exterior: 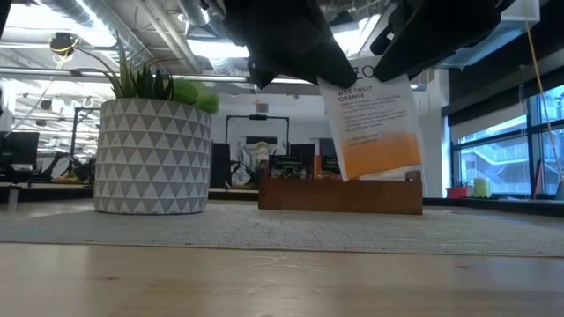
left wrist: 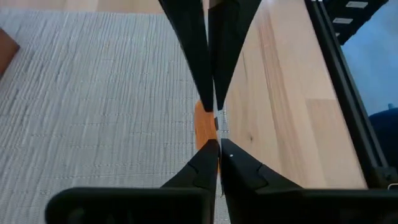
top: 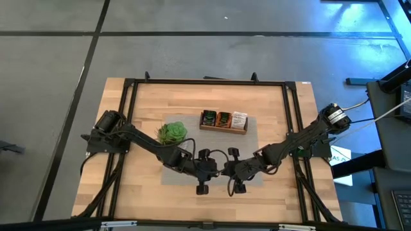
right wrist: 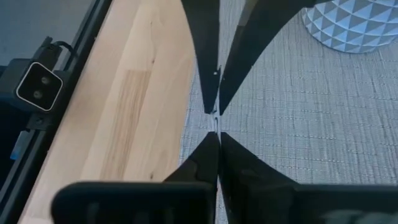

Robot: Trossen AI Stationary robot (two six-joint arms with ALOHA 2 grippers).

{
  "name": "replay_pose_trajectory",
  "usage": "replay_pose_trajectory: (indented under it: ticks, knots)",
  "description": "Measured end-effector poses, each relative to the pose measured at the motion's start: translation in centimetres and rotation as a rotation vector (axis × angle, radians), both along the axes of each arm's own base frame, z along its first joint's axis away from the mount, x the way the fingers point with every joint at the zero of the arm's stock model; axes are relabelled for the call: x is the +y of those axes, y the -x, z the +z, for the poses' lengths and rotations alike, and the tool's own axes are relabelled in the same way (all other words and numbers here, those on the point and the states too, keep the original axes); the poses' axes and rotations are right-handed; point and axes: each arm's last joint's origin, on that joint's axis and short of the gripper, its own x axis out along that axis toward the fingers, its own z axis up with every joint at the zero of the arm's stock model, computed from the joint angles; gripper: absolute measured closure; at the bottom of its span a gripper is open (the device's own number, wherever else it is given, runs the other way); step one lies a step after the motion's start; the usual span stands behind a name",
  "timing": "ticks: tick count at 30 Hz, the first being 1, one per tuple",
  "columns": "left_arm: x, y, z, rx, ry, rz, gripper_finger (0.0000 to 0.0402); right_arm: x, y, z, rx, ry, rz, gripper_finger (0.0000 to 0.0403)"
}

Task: Pick & Place Tea
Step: Put the white tea bag into the right section of the wooden organizer

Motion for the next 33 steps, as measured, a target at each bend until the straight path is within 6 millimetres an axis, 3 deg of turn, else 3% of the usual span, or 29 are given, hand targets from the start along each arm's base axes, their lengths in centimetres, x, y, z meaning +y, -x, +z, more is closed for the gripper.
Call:
replay_pose_trajectory:
  ticks: [6, 10, 15, 20, 29, 33]
  knots:
    - [0.1, 0.0, -0.1, 0.016, 0.039, 0.013, 0.0351, 0.0, 0.0, 0.0, 0.000, 0.001, 0.001, 0.0397]
    - [0.3, 0.5, -0.3, 0.064, -0.046, -0.042, 0.0310, -0.2, 0.2, -0.1, 0.023, 0.044, 0.026, 0.0394]
    - [0.6, 1.5, 0.2, 0.114, -0.131, -0.013, 0.0284, -1.7, 0.9, 0.3, 0.094, 0.083, -0.017, 0.0398]
    - [0.2, 1.7, 0.4, 0.108, -0.157, -0.053, 0.0279, -3.7, 1.7, 2.3, 0.038, 0.151, -0.096, 0.0398]
    - [-2.0, 2.5, 0.6, 0.079, -0.169, -0.129, 0.0281, -9.6, 8.2, 2.1, -0.151, 0.196, -0.361, 0.0397]
    - [-2.7, 2.4, 0.8, 0.033, -0.155, -0.145, 0.0282, -11.9, 10.0, 1.5, -0.212, 0.266, -0.393, 0.0397]
